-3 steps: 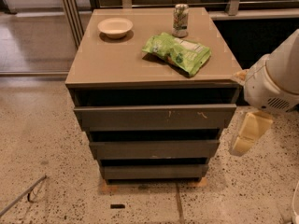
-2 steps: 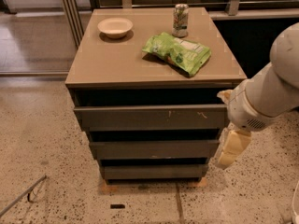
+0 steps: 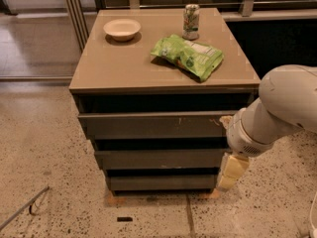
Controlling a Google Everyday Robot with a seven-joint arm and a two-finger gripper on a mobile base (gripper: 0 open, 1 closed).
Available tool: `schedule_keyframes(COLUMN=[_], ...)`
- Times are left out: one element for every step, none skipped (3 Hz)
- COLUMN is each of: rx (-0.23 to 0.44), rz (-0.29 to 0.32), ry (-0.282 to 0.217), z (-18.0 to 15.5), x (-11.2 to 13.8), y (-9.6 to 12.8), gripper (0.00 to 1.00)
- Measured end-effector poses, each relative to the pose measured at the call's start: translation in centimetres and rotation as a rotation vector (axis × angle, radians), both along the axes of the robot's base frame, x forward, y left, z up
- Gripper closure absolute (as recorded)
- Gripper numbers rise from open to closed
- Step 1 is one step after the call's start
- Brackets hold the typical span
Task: Open middle drawer
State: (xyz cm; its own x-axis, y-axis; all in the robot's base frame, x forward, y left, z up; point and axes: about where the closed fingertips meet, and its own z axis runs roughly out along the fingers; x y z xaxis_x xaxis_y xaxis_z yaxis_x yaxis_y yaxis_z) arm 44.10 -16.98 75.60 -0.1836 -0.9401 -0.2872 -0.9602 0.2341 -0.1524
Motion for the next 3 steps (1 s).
schedule_keyframes(rx=[0.003,0.009,0.025], rz=[0.007,0.03,0.062], ry=[-0.01,-0.014,-0.018], z=[-2.8,-7.8,-13.9], x=[0.3,0.8,1.9], y=[-0.2,0.2,1.9], gripper=[0.0,0.0,0.0])
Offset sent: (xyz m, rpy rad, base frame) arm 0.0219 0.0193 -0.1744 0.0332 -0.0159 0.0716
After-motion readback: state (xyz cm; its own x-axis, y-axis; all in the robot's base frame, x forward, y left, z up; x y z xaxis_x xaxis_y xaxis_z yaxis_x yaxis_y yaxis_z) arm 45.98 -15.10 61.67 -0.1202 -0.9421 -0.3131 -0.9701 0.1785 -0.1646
